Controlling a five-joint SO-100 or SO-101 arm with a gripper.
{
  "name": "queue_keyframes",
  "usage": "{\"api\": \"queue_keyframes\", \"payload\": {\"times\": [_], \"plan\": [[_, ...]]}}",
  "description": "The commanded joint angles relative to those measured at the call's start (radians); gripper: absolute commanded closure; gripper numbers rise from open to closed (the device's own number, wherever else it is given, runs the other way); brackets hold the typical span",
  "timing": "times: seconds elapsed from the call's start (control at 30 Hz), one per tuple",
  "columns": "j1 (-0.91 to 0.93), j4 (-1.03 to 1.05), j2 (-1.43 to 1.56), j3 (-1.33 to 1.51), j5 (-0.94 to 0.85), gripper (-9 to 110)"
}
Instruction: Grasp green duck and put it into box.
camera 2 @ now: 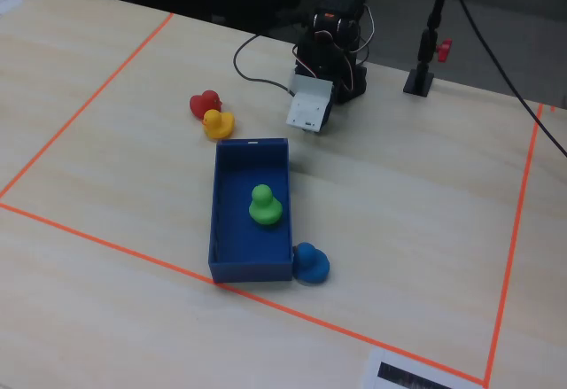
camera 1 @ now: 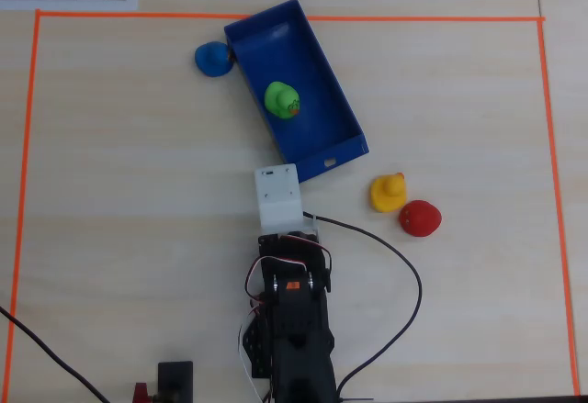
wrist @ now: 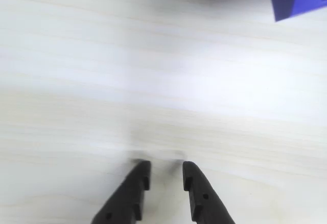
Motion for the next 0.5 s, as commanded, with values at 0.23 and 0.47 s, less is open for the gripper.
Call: {"api": "queue_keyframes", "payload": {"times": [0.23,0.47], "plan": [[0.014,0.023,-0.003,0.005,0.006,94],[0.014,0.023,-0.003,0.005,0.006,93]]}}
